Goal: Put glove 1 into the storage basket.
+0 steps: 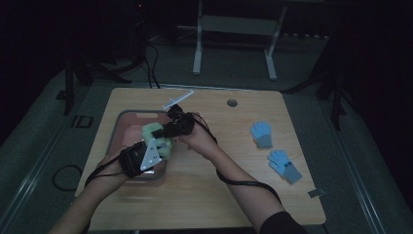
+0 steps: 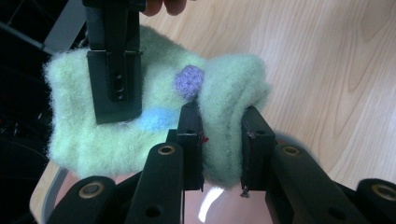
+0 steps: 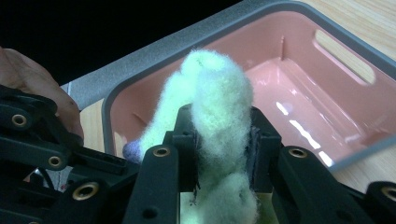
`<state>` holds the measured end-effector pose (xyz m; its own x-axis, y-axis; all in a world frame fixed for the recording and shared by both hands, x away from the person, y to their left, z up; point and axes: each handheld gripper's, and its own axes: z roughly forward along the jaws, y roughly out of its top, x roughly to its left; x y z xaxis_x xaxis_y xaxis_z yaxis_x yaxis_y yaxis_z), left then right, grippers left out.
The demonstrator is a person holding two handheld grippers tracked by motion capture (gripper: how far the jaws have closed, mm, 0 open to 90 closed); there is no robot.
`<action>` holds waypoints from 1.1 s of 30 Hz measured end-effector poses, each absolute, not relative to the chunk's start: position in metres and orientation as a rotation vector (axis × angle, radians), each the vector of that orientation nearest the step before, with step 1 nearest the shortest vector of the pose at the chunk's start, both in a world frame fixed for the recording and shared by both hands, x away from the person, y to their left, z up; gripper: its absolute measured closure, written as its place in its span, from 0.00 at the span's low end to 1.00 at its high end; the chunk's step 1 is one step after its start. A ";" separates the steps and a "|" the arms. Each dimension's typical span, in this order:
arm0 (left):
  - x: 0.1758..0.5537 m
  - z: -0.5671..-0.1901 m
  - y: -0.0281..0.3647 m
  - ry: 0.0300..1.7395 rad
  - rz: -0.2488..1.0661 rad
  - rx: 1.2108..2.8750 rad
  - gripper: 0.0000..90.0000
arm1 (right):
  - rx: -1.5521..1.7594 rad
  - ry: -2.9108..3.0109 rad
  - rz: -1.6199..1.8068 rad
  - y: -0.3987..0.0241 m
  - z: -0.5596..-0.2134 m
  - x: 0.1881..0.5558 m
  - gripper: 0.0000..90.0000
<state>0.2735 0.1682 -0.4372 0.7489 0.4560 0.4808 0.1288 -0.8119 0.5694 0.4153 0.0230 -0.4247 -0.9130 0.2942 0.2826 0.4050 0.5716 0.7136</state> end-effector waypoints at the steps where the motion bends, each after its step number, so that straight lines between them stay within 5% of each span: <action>1: 0.273 -0.438 0.171 0.448 0.852 2.434 0.83 | -0.594 -2.671 -1.257 0.027 -0.425 0.415 0.78; 27: 0.302 -0.484 0.208 0.585 0.739 2.541 0.82 | -0.615 -2.699 -1.118 0.090 -0.475 0.435 0.78; 33: 0.318 -0.497 0.205 0.620 0.662 2.574 0.82 | -0.653 -2.764 -1.049 0.090 -0.483 0.441 0.68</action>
<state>0.3184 0.2051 -0.4970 0.7886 0.5076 0.3471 0.3132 -0.8173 0.4837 0.4412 0.0896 -0.4832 -0.9007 0.3534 0.2527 0.4320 0.6678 0.6061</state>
